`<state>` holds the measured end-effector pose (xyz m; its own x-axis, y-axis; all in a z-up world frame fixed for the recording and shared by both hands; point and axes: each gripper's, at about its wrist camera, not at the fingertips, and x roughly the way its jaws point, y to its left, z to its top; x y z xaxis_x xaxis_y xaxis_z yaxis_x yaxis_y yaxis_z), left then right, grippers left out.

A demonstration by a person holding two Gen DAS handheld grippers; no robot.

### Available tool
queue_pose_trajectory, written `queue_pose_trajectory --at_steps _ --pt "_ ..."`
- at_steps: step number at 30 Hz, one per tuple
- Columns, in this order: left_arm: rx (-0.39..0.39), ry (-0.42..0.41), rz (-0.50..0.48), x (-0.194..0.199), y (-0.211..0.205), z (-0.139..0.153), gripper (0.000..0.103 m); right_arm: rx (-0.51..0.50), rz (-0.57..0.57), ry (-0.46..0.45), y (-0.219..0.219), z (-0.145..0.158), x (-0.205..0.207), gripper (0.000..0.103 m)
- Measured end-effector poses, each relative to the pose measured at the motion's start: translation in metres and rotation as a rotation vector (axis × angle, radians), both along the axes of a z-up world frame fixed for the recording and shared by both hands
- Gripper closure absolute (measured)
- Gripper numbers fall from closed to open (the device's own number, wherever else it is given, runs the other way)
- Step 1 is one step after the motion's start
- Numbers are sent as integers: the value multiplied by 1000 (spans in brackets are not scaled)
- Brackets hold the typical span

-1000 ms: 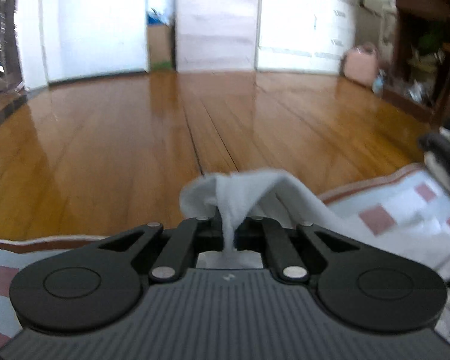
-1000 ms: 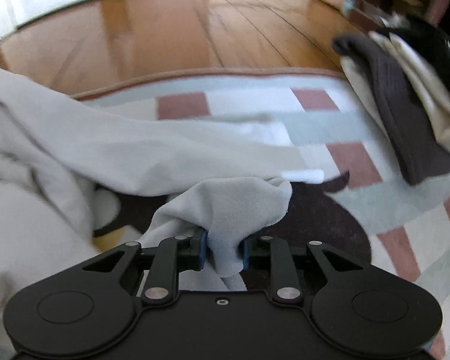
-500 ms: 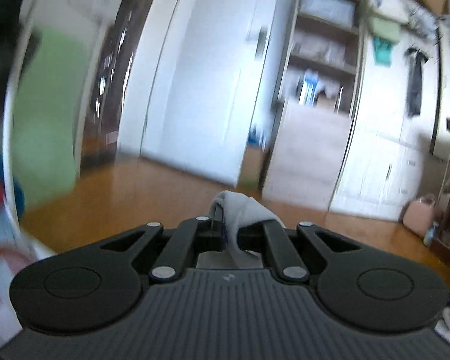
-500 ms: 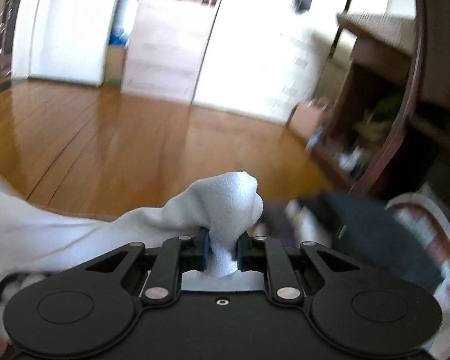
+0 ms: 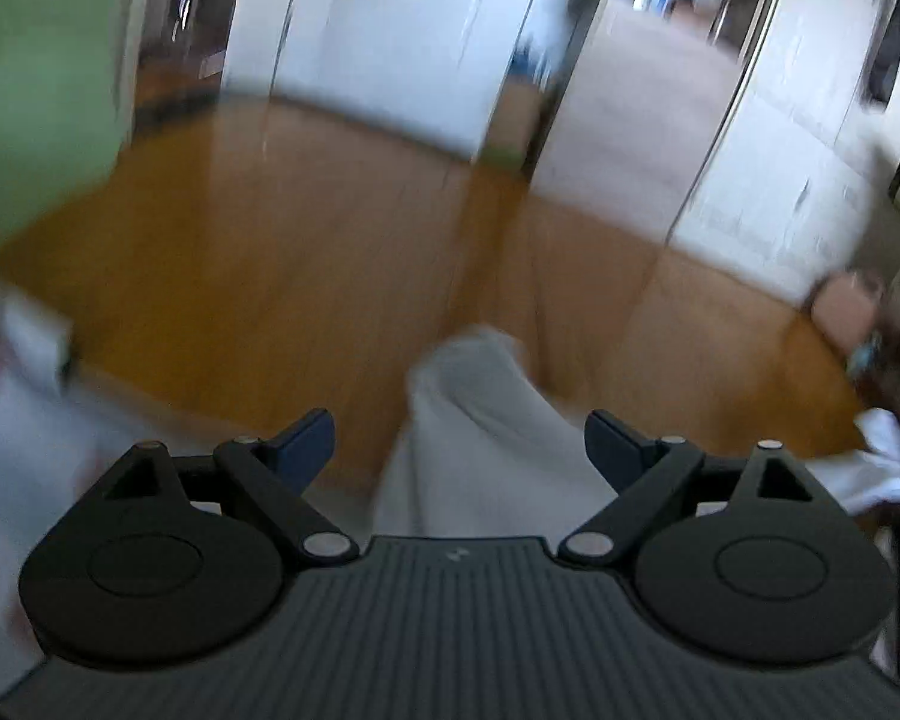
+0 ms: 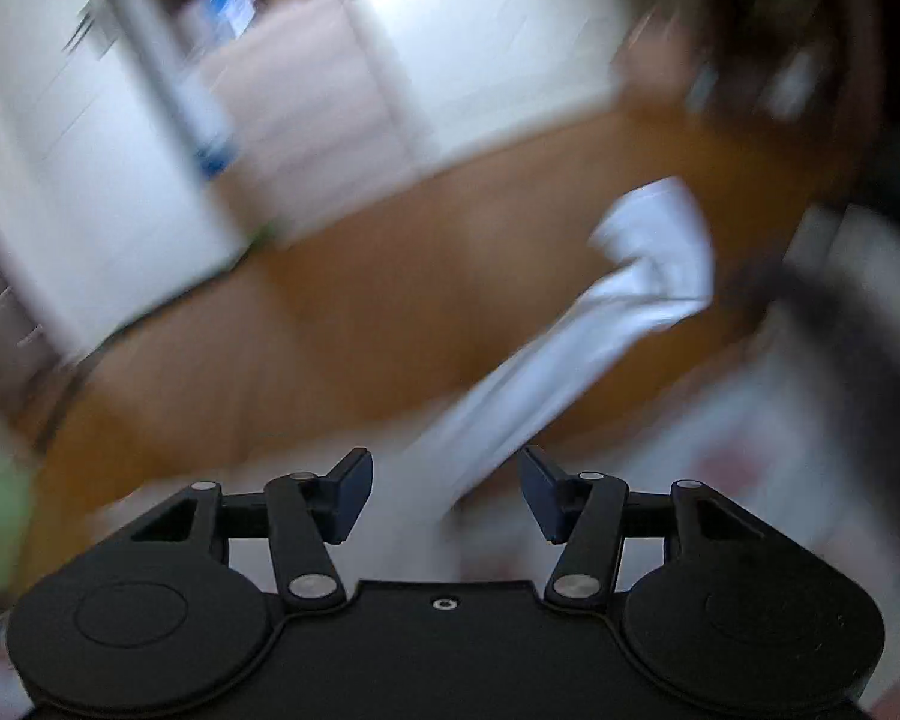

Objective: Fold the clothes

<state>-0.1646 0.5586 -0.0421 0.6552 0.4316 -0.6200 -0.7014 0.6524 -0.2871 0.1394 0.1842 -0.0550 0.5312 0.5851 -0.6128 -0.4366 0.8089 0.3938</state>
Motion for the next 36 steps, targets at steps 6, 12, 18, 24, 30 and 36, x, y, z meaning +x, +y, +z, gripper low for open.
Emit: queue_pose_trajectory --at_steps 6,12,18,24,30,36 --pt "-185 145 22 -47 -6 -63 22 -126 169 262 7 -99 -79 43" --pt "-356 15 1 -56 -12 -76 46 -119 270 292 14 -98 -100 41" --pt "-223 112 -84 -44 -42 -64 46 10 237 571 6 -120 -113 39" --pt "-5 280 -106 -22 -64 -61 46 -128 257 427 29 -109 -151 39" --pt "-11 204 -115 -9 -59 -59 46 -137 367 312 51 -109 -160 98" --pt "16 85 -132 -15 -61 -44 45 -22 167 -62 17 -46 -146 99"
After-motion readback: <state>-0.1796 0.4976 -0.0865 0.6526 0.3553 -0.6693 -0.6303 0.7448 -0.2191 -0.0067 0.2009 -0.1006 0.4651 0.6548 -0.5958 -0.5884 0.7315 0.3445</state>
